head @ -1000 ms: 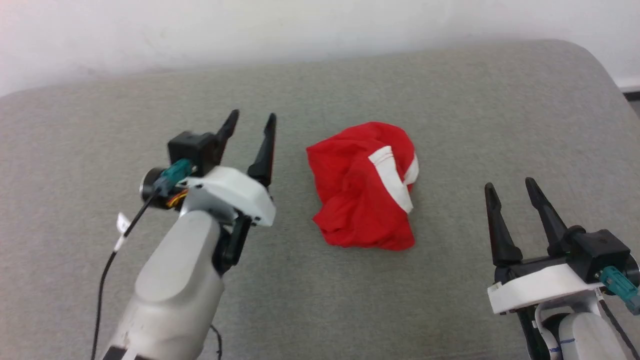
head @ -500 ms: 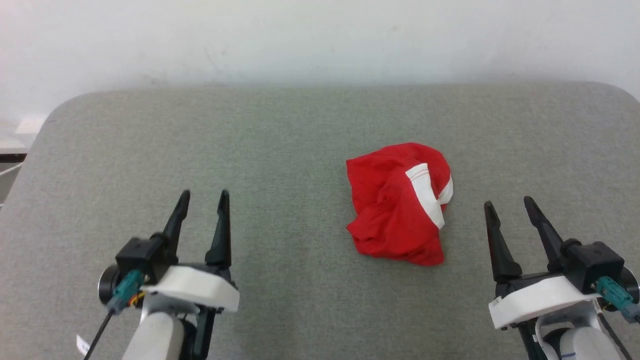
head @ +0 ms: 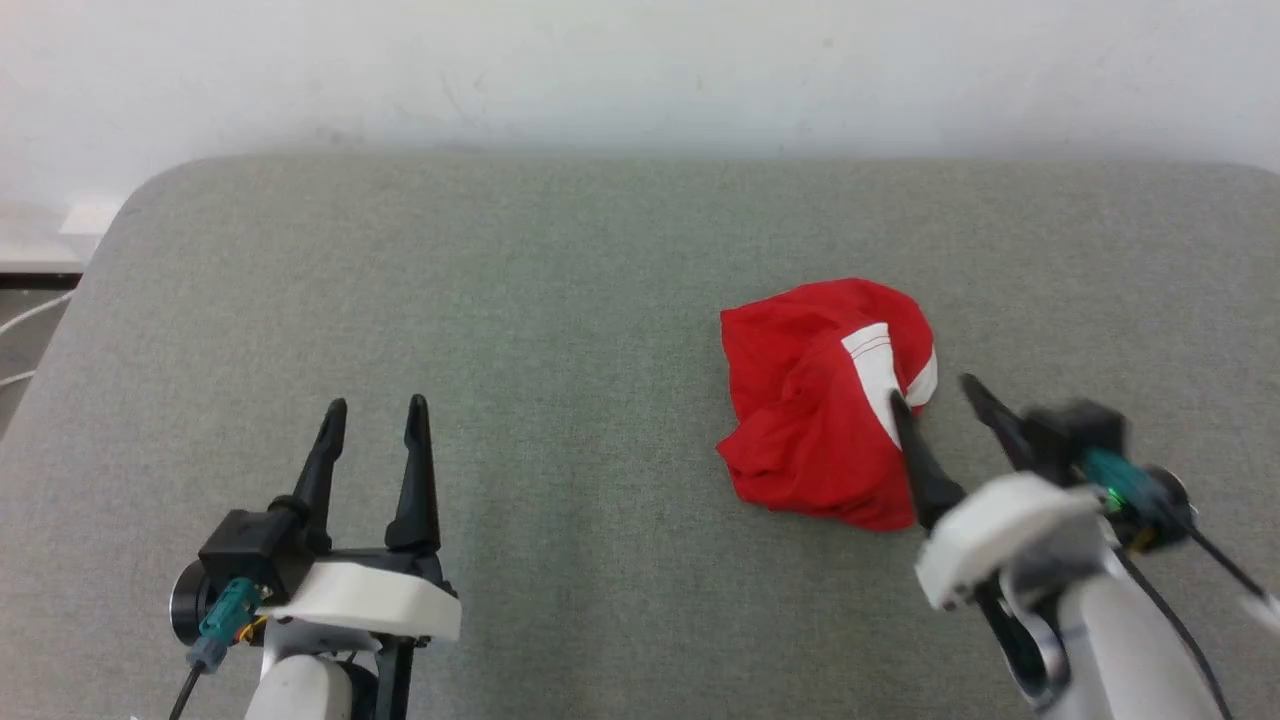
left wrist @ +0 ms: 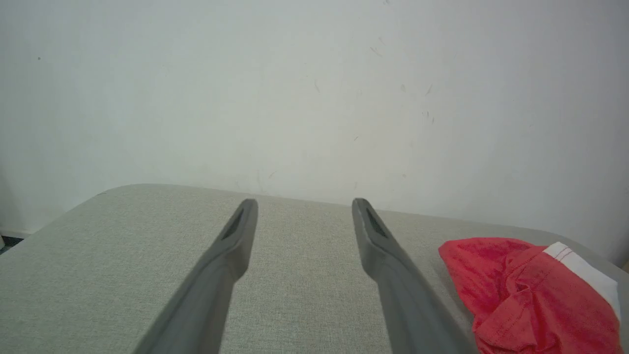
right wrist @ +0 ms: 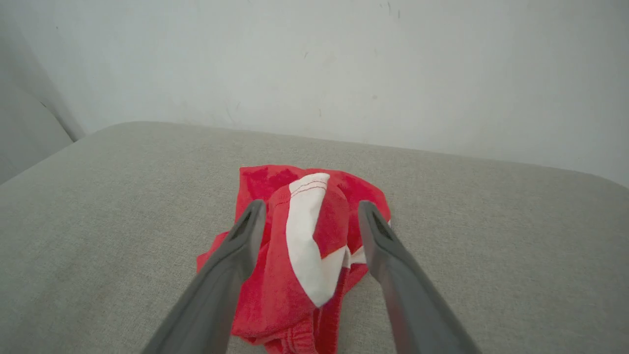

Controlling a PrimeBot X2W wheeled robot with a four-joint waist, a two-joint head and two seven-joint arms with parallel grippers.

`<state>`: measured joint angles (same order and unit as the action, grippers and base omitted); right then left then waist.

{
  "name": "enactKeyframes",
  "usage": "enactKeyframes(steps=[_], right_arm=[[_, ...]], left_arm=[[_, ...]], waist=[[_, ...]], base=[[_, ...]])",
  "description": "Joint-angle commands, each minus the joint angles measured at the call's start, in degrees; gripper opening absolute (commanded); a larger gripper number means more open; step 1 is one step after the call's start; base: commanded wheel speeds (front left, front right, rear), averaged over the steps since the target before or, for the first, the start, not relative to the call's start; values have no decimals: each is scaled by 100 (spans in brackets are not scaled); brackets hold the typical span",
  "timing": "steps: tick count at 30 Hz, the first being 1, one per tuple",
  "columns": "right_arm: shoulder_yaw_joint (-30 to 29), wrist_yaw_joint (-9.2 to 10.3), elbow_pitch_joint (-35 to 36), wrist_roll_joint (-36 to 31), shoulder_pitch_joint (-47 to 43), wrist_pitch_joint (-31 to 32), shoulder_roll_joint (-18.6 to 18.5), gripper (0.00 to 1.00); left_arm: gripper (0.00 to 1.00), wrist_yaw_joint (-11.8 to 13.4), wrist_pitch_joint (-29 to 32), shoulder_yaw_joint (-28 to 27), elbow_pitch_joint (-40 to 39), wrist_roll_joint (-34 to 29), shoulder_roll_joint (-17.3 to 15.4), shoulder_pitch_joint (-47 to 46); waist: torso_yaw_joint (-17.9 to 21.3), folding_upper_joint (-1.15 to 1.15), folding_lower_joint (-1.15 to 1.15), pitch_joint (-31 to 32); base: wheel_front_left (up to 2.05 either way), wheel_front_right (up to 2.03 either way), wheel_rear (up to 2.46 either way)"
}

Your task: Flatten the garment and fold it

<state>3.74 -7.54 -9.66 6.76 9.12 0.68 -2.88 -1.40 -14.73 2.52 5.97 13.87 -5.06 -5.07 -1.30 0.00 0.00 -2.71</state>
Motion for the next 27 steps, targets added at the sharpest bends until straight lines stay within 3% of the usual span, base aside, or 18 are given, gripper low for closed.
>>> enactKeyframes(steps=[1, 8, 9, 11, 15, 21, 27], right_arm=[[75, 5, -116, 31, 219, 146, 1, 100], [357, 5, -1661, 127, 1458, 1925, -101, 100], [425, 5, -1823, 140, 1583, 2097, -119, 71], [610, 5, -2030, 202, 1795, 2289, -150, 0], [1114, 5, -2023, 437, 2129, 2264, -174, 0], [1987, 5, -1451, 891, 2841, 1942, -118, 0], [2280, 5, -1013, 1411, 3693, 1473, -34, 0]], left_arm=[[100, -36, -27, -39, -25, -52, 24, 5], [100, -168, -27, -158, 44, -174, 117, -109], [100, -179, -27, -168, 53, -185, 128, -116], [100, -198, -27, -176, 72, -207, 149, -122], [100, -226, -27, -216, 116, -238, 175, -90], [100, -243, -27, -296, 132, -306, 194, -32], [100, -245, -27, -300, 120, -318, 207, -21]], waist=[[-38, 0, 0, -52], [-204, 0, 0, -162], [-233, 0, 0, -163], [-288, 0, 0, -153], [-328, 0, 0, -111], [-270, 0, 0, -35], [-254, 0, 0, -5]], base=[[0, 0, 0], [0, 0, 0], [0, 0, 0], [0, 0, 0], [0, 0, 0], [0, 0, 0], [0, 0, 0]])
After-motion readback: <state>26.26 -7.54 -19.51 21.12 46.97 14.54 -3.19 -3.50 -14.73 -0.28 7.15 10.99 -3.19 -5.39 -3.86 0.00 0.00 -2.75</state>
